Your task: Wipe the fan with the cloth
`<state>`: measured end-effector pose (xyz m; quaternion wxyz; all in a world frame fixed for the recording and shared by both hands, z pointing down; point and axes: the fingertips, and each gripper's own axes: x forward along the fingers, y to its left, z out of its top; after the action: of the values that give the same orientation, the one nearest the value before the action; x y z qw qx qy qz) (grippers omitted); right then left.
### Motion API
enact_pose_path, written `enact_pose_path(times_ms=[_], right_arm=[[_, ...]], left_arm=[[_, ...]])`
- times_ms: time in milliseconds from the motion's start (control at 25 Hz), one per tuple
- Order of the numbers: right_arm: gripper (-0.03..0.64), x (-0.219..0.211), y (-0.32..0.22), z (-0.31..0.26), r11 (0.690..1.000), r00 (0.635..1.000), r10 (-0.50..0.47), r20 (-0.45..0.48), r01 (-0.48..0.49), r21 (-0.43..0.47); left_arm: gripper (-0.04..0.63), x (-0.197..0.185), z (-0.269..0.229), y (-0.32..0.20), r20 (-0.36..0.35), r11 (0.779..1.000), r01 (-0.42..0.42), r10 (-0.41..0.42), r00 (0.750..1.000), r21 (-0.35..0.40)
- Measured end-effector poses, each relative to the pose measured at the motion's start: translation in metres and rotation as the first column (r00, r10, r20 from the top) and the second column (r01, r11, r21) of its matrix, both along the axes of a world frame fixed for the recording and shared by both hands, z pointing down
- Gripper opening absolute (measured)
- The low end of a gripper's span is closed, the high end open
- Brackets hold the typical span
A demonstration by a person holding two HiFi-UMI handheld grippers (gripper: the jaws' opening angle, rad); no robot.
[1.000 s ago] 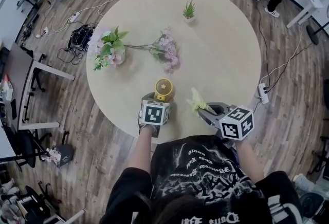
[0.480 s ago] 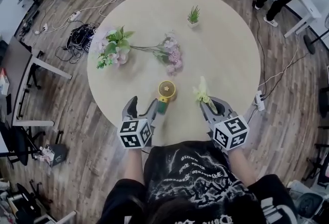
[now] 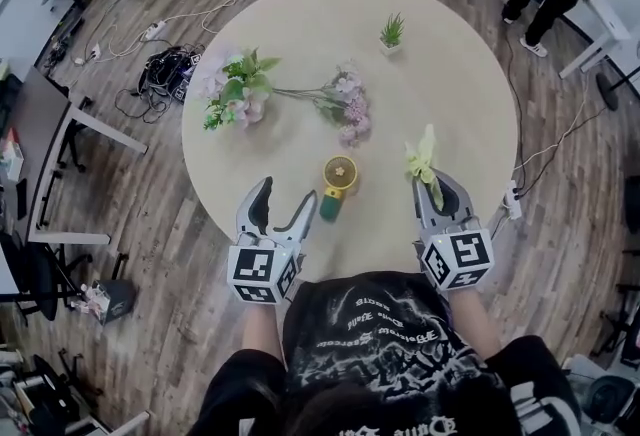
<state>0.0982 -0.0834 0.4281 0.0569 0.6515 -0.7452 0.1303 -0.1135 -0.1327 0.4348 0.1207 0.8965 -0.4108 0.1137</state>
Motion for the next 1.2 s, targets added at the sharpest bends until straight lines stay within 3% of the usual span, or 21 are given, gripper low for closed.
enact_pose_path(times_ms=[160,360,520,640,840,1040,1200], right_arm=[[0.049,0.002,-0.003,-0.002,1.0,1.0,0.018,-0.02,-0.018,0.004],[0.049,0.001,-0.001,-0.003,1.0,0.998,0.011,-0.059,-0.011,0.004],[0.048,0.0,0.001,-0.001,1.0,0.999,-0.006,-0.037,0.006,0.0],[0.046,-0.001,0.003,0.0,1.0,1.0,-0.016,-0.002,0.016,-0.002],[0.044,-0.005,0.005,0.004,1.0,0.999,-0.019,-0.035,0.019,-0.012],[0.043,-0.014,0.009,0.009,0.998,0.998,-0.05,-0.042,0.048,-0.035],[0.043,-0.017,0.014,0.011,0.998,0.998,-0.055,-0.034,0.053,-0.043]], left_arm=[[0.327,0.006,0.002,-0.003,-0.087,1.0,0.012,-0.014,0.996,-0.022],[0.134,0.011,0.006,-0.002,-0.095,0.999,0.031,-0.032,0.995,-0.014],[0.03,0.011,0.011,-0.005,-0.091,0.997,0.062,-0.065,0.994,-0.035],[0.02,0.015,0.01,-0.001,-0.093,0.999,0.038,-0.04,0.995,-0.03],[0.02,0.024,0.009,0.005,-0.047,1.0,-0.013,0.012,0.999,-0.004],[0.02,0.023,0.012,0.007,-0.098,0.999,0.004,-0.009,0.995,-0.046],[0.02,0.02,0.017,0.01,-0.072,0.999,0.006,-0.009,0.997,-0.048]])
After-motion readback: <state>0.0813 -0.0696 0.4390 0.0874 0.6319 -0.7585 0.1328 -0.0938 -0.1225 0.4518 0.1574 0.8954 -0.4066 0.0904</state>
